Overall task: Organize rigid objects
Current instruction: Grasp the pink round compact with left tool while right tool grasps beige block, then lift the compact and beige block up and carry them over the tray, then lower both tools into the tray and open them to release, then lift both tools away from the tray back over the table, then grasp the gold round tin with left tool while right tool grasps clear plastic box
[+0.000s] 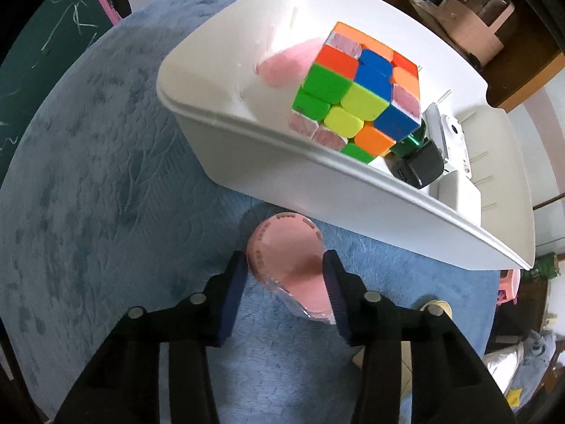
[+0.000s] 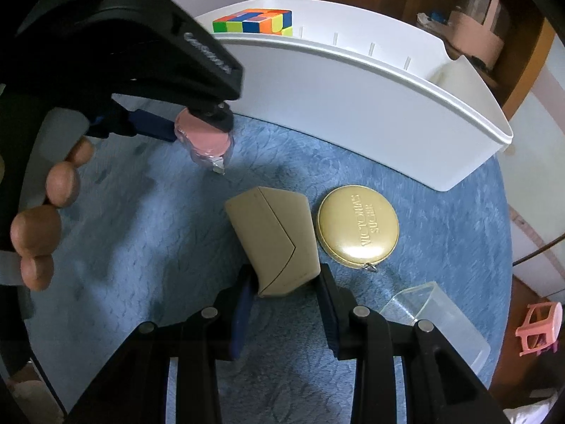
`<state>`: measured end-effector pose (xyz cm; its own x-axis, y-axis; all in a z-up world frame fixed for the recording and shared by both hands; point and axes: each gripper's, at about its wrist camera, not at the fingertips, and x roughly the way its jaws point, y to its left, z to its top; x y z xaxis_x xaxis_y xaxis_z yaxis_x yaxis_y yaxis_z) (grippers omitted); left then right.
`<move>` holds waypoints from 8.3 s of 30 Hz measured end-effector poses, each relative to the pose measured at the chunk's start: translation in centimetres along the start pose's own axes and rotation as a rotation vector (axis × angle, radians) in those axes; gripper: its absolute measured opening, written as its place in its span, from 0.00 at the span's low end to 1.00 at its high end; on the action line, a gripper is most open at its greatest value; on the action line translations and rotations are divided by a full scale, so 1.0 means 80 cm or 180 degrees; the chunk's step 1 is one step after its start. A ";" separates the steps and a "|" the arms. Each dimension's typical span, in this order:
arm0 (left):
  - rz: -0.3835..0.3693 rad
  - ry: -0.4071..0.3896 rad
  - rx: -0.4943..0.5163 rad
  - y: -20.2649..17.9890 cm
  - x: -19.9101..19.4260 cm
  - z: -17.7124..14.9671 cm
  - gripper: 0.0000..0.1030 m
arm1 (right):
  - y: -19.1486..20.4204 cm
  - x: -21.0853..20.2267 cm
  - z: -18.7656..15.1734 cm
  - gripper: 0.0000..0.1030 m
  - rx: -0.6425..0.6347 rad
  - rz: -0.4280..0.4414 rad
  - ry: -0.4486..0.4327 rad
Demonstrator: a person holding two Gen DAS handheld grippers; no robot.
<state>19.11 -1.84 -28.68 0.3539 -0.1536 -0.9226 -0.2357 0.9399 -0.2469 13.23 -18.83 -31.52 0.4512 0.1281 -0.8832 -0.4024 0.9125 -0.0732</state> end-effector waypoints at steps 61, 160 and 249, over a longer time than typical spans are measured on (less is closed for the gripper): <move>-0.0101 -0.1400 0.1494 -0.125 -0.288 0.112 0.60 | -0.051 -0.236 0.067 0.34 0.1062 -0.0154 -0.1456; -0.0143 -0.0840 0.2303 -0.193 -0.217 -0.003 0.83 | -0.074 -0.240 0.007 0.60 0.1483 -0.0608 -0.0821; -0.0278 -0.0151 0.2156 -0.136 -0.075 -0.071 0.57 | -0.064 -0.090 -0.075 0.70 0.0661 -0.0455 -0.0727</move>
<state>14.43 -12.88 -22.10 0.3887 -0.2385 -0.8899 0.4084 0.9105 -0.0657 7.26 -26.80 -27.55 0.6675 0.0555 -0.7426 -0.1620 0.9842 -0.0721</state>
